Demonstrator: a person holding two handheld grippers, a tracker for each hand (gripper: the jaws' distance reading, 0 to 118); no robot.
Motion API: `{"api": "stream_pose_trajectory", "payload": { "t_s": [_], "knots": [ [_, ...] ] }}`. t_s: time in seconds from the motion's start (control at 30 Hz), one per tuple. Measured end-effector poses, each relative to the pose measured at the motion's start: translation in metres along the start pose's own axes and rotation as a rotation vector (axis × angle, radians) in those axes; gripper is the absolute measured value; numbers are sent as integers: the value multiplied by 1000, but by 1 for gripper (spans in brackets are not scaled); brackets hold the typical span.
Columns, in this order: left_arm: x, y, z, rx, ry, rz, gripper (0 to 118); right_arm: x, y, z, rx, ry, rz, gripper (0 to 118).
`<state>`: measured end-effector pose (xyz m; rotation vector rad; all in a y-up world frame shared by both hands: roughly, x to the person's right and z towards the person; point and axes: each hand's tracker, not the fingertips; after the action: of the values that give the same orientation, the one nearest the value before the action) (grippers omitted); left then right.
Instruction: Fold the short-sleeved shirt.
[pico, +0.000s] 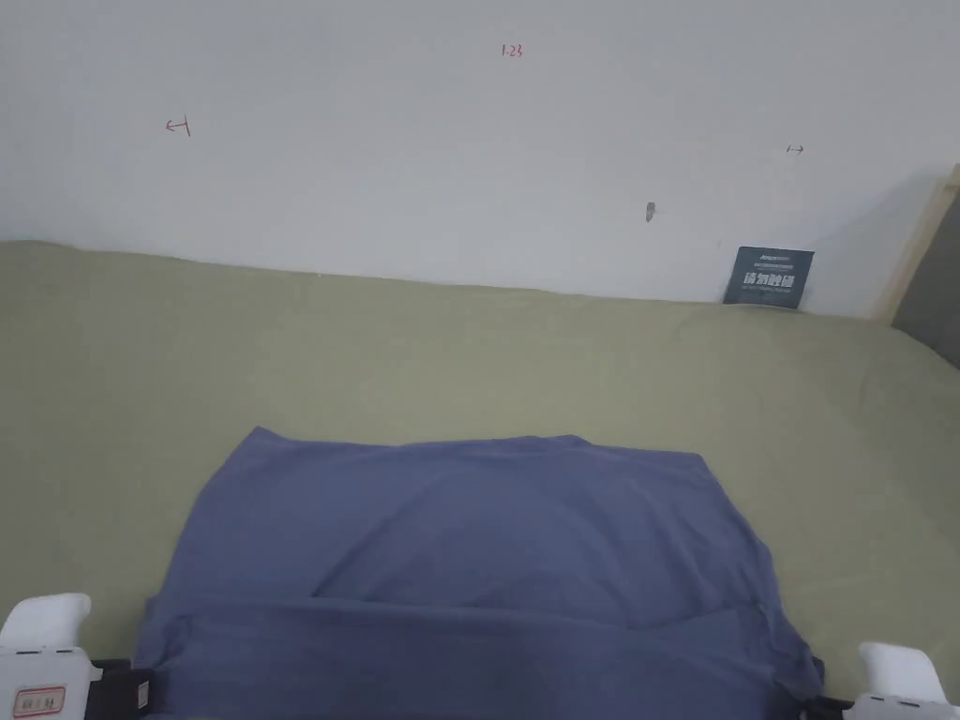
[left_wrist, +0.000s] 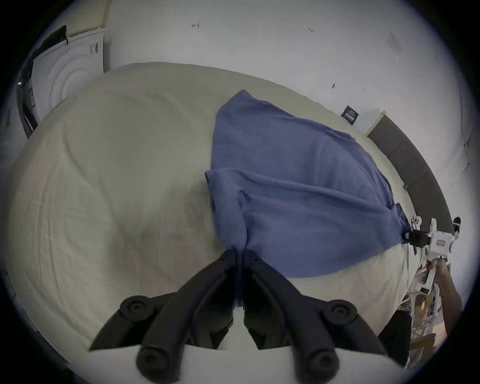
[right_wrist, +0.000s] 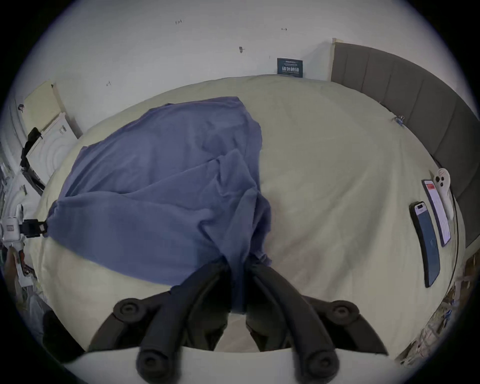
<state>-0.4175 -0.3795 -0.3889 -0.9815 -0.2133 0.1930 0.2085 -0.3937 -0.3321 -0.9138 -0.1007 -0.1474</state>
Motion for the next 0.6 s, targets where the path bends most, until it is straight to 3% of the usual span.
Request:
{"api": "stream_pose_trajectory", "payload": {
  "t_s": [0.1, 0.3, 0.6],
  "knots": [
    [0, 2, 1, 14, -6, -17, 6, -8, -5, 6, 29, -26, 80, 9],
    [-4, 2, 15, 43, -39, 9, 6, -6, -2, 23, 44, -3, 45, 9],
    [-16, -18, 28, 36, -77, 36, 6, 3, -12, 46, 19, 5, 68, 9]
  ]
}}
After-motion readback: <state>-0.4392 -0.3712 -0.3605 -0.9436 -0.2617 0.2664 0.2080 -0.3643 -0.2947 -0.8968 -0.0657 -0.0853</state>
